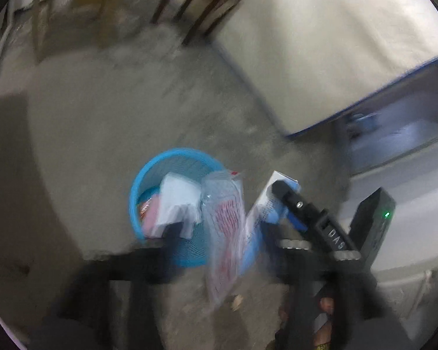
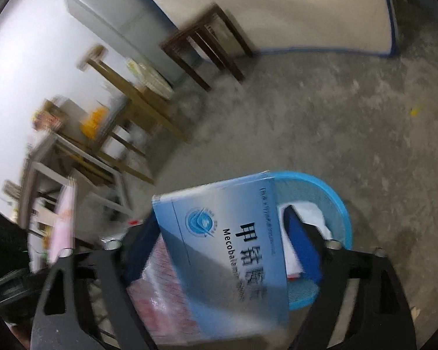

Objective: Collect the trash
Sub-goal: 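Open both grippers to drop the bag and box into the wastebasket, then move both tools back over the table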

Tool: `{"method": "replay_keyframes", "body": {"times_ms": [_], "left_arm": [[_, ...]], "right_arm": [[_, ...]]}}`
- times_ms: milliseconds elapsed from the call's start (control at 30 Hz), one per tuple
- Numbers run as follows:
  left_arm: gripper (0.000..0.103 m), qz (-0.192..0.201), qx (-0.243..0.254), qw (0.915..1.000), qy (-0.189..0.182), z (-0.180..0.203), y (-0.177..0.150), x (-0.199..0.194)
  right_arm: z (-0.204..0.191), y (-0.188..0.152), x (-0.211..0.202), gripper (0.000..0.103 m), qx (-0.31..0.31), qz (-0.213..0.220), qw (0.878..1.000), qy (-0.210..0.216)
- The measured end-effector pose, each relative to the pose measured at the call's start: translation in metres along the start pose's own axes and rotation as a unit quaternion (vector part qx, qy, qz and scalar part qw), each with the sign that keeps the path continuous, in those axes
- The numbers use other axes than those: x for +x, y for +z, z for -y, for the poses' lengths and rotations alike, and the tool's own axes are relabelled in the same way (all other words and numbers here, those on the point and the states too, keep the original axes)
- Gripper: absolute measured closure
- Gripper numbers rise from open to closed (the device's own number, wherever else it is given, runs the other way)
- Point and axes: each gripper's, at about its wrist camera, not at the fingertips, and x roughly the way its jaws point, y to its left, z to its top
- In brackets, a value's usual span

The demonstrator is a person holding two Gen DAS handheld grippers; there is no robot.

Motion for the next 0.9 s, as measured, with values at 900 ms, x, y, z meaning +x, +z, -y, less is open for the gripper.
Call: {"method": "replay_keyframes", "body": {"times_ms": [900], "left_arm": [[0.009,0.188,0.036,0.9779,0.084,-0.029,-0.118,-0.215]], "right_arm": [[-0.03,-0.072,-0.093,0.013,-0.081,-0.035,0.996,0.022]]}}
